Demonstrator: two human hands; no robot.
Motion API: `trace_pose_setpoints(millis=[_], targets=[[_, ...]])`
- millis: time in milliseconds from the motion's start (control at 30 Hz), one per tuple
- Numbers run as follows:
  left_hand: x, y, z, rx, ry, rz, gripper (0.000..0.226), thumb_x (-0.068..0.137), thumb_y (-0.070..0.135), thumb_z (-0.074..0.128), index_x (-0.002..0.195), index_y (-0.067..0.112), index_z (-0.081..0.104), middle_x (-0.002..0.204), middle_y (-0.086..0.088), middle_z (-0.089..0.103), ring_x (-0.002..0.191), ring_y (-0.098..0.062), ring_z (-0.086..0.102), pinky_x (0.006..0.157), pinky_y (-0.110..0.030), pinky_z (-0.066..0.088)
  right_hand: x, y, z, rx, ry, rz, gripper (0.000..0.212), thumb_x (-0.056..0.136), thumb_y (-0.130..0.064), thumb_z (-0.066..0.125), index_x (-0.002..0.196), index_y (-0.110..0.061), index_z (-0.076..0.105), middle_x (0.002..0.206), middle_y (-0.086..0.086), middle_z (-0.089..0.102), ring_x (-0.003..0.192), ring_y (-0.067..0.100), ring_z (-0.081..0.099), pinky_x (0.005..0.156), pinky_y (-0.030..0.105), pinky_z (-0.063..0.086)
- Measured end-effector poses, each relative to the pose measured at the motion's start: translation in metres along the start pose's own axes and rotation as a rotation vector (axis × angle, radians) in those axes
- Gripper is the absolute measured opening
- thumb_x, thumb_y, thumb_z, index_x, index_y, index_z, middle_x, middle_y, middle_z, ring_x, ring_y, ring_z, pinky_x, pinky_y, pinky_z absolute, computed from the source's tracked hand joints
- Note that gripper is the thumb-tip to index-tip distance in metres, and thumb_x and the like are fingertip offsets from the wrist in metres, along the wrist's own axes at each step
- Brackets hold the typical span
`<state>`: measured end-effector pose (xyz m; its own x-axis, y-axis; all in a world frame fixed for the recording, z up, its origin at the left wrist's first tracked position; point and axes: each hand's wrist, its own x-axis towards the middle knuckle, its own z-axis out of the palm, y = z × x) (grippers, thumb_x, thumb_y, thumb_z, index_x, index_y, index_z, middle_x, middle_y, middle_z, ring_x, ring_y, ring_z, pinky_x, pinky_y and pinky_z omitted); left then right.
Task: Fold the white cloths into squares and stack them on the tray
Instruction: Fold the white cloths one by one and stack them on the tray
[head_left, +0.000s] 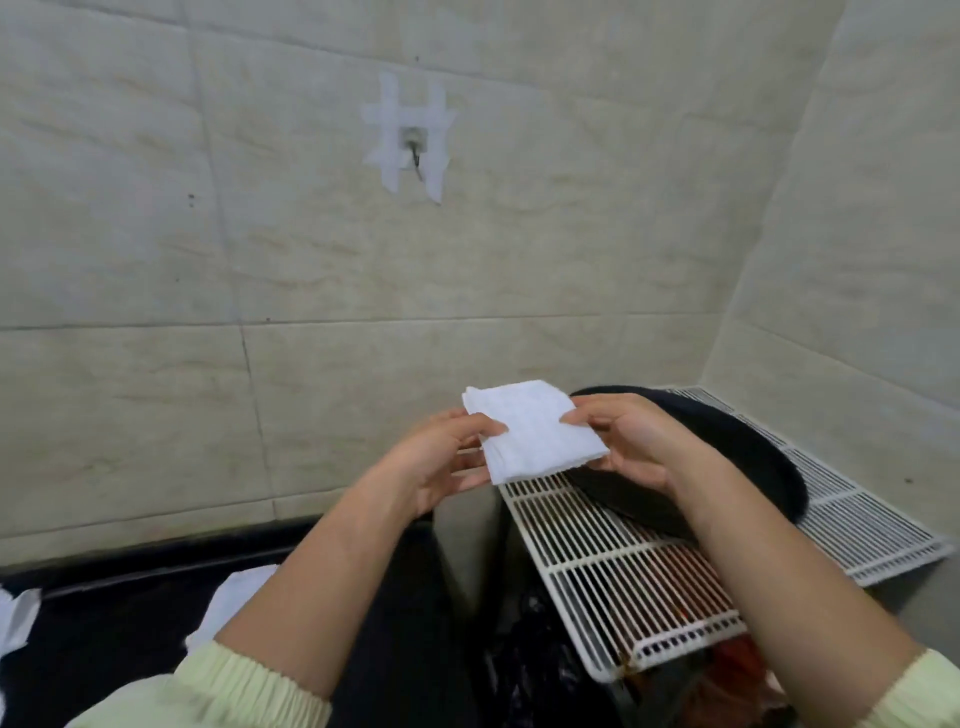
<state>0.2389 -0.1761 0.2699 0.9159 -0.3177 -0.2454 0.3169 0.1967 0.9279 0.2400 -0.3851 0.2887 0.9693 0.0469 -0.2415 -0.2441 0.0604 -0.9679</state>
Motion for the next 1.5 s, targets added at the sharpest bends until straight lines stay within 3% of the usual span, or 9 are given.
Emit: trace_pose_setpoints(millis=[133,300,567,700,867,1000,1200,1333,1500], targets=[[0.037,0.005,0.058,0.04,0.018,-0.001,0.023,0.087,0.006,0.062,0.11,0.01,0.059,0.094,-0.006,0.062,0.072,-0.014,0.06,0.05,-0.022,0.054,0.016,-0.019,-0.063,-0.057,0.07,0.01,0.029,0.083,-0.002,0.059,0.111,0.001,0.067,0.096,0.011,0.068,0.07,0.017,0.063,0.046,0.021,0.048],[0.076,-0.01,0.11,0.085,0.097,-0.001,0.018,0.087,0.001,0.063,0.104,0.009,0.062,0.086,-0.007,0.068,0.065,-0.015,0.065,0.045,-0.021,0.051,0.035,-0.013,-0.122,-0.096,0.156,0.043,0.025,0.082,-0.001,0.061,0.105,-0.004,0.07,0.094,0.011,0.072,0.078,0.02,0.067,0.056,0.026,0.052],[0.119,-0.059,0.139,0.196,0.214,-0.096,0.02,0.085,-0.001,0.066,0.102,0.008,0.059,0.098,-0.011,0.069,0.081,-0.023,0.067,0.064,-0.035,0.058,0.065,0.031,-0.17,-0.186,0.265,0.154,0.03,0.081,0.0,0.065,0.109,-0.008,0.068,0.104,0.012,0.071,0.094,0.024,0.067,0.067,0.032,0.054],[0.131,-0.067,0.148,0.266,0.233,-0.086,0.027,0.083,-0.005,0.066,0.106,0.008,0.058,0.107,-0.014,0.067,0.087,-0.026,0.068,0.062,-0.034,0.058,0.071,0.04,-0.18,-0.237,0.282,0.164,0.025,0.082,0.001,0.064,0.104,-0.009,0.07,0.103,0.011,0.07,0.096,0.024,0.066,0.068,0.031,0.053],[0.141,-0.072,0.153,0.367,0.278,-0.062,0.036,0.079,-0.008,0.07,0.11,0.005,0.057,0.111,-0.018,0.065,0.096,-0.032,0.067,0.072,-0.041,0.06,0.071,0.043,-0.188,-0.269,0.31,0.122,0.025,0.082,0.004,0.064,0.105,-0.006,0.069,0.099,0.01,0.069,0.091,0.023,0.066,0.068,0.031,0.054],[0.145,-0.074,0.155,0.539,0.312,-0.006,0.033,0.077,-0.006,0.072,0.102,0.01,0.056,0.085,-0.003,0.056,0.091,-0.028,0.063,0.078,-0.043,0.059,0.074,0.045,-0.192,-0.406,0.34,0.081,0.026,0.08,0.002,0.069,0.104,-0.008,0.07,0.104,0.009,0.066,0.096,0.022,0.062,0.084,0.035,0.053],[0.145,-0.08,0.15,0.693,0.333,0.06,0.06,0.071,0.004,0.08,0.125,0.002,0.055,0.121,-0.013,0.06,0.107,-0.032,0.062,0.087,-0.044,0.056,0.071,0.046,-0.187,-0.634,0.384,-0.005,0.022,0.078,0.0,0.07,0.097,-0.01,0.072,0.1,0.003,0.066,0.097,0.018,0.06,0.083,0.031,0.05],[0.138,-0.075,0.137,0.762,0.355,0.179,0.047,0.078,0.014,0.076,0.122,0.009,0.059,0.101,-0.005,0.064,0.098,-0.023,0.063,0.085,-0.033,0.053,0.067,0.033,-0.167,-0.645,0.393,-0.153,0.019,0.078,-0.003,0.07,0.094,-0.013,0.072,0.097,0.003,0.07,0.097,0.018,0.063,0.085,0.031,0.05],[0.112,-0.054,0.089,0.843,0.497,0.31,0.032,0.084,0.018,0.07,0.115,0.011,0.063,0.108,-0.006,0.064,0.091,-0.016,0.058,0.074,-0.024,0.042,0.07,0.018,-0.101,-0.671,0.224,-0.268,0.024,0.077,-0.002,0.072,0.1,-0.009,0.07,0.095,0.005,0.071,0.094,0.018,0.067,0.089,0.036,0.055]])
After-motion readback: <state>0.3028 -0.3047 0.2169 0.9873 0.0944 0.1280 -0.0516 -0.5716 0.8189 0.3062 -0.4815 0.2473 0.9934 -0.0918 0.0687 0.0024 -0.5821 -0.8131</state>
